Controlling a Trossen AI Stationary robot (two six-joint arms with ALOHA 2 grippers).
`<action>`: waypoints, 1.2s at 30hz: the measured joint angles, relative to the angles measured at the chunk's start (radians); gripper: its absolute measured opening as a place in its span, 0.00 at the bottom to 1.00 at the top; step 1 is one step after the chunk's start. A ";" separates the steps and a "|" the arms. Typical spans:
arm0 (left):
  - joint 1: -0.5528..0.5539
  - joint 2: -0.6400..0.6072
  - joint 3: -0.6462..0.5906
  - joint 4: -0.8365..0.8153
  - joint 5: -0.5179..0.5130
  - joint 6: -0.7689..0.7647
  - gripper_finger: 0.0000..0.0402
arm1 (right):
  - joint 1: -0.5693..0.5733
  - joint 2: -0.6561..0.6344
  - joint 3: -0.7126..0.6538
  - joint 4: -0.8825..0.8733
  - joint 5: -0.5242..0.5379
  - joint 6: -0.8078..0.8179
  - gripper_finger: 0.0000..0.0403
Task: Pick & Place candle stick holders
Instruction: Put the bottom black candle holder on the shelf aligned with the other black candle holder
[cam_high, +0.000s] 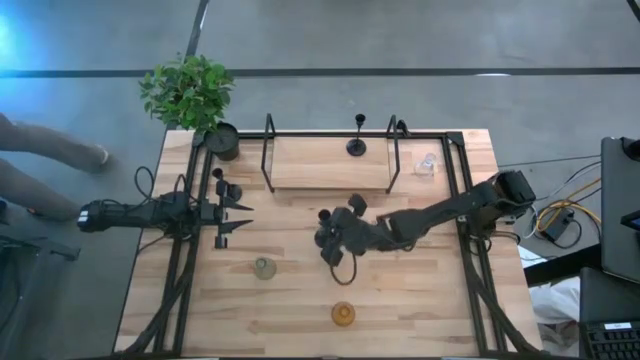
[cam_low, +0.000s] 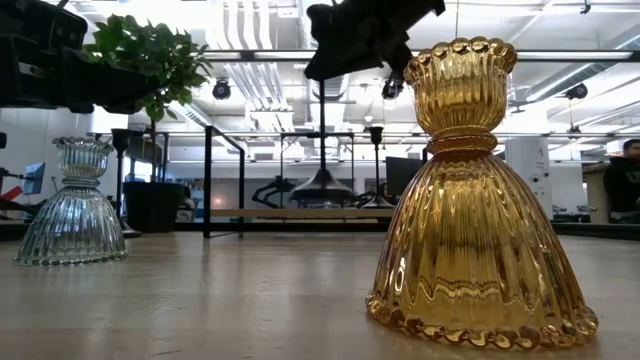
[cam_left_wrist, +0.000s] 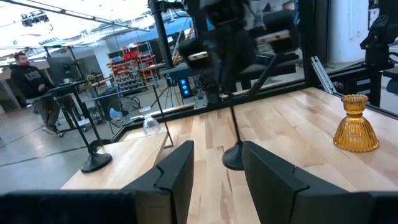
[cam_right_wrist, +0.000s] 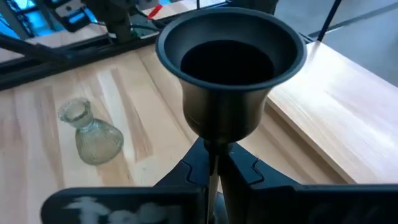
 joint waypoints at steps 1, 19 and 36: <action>0.000 0.000 0.000 0.000 0.000 0.000 0.36 | -0.015 -0.014 0.000 -0.008 -0.025 -0.002 0.03; 0.000 0.004 0.000 0.000 0.000 0.000 0.36 | -0.303 -0.167 0.071 -0.039 -0.112 -0.242 0.03; 0.000 0.005 0.000 0.000 0.000 0.000 0.36 | -0.535 -0.003 0.211 -0.082 -0.241 -0.324 0.03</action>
